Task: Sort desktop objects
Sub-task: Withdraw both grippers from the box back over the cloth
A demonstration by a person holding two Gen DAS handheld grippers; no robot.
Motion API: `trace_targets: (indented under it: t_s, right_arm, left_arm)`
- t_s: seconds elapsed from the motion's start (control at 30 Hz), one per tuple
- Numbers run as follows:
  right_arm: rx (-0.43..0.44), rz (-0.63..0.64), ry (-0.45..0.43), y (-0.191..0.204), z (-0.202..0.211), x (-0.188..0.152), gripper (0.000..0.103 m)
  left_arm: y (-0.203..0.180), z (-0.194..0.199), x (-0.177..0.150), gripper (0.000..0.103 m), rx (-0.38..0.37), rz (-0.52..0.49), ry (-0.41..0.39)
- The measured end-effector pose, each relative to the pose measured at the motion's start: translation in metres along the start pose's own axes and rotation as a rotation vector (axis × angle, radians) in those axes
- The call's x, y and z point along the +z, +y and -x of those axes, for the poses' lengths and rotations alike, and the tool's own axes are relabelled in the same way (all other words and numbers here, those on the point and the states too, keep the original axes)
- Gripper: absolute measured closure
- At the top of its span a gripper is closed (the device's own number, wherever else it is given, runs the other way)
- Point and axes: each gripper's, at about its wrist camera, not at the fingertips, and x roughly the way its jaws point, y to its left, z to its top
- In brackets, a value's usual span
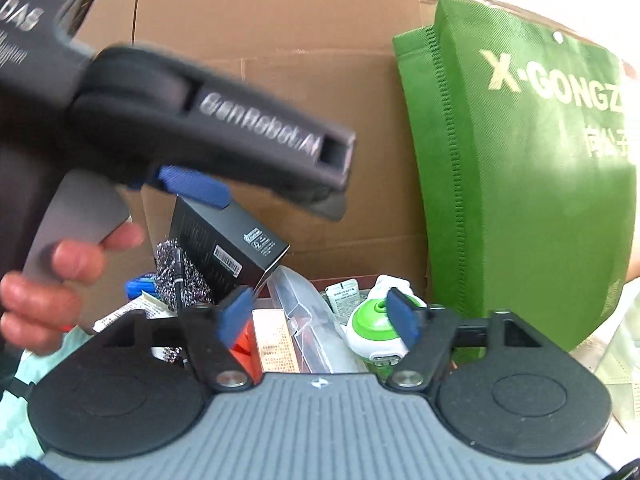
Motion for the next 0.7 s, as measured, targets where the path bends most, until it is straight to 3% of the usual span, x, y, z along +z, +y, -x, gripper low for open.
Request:
trace_targets:
  t_s: [0.33, 0.53, 0.7]
  right_arm:
    - [0.006, 0.011, -0.038, 0.027, 0.04, 0.005, 0.011]
    - [0.051, 0.045, -0.061, 0.06, 0.061, 0.008, 0.006]
    - [0.113, 0.059, -0.068, 0.093, 0.075, 0.007, 0.006]
  left_arm:
    - [0.008, 0.043, -0.018, 0.01, 0.048, 0.013, -0.013]
    - [0.026, 0.077, -0.035, 0.01, 0.079, 0.054, -0.029]
    - [0.053, 0.115, -0.067, 0.009, 0.152, 0.102, -0.03]
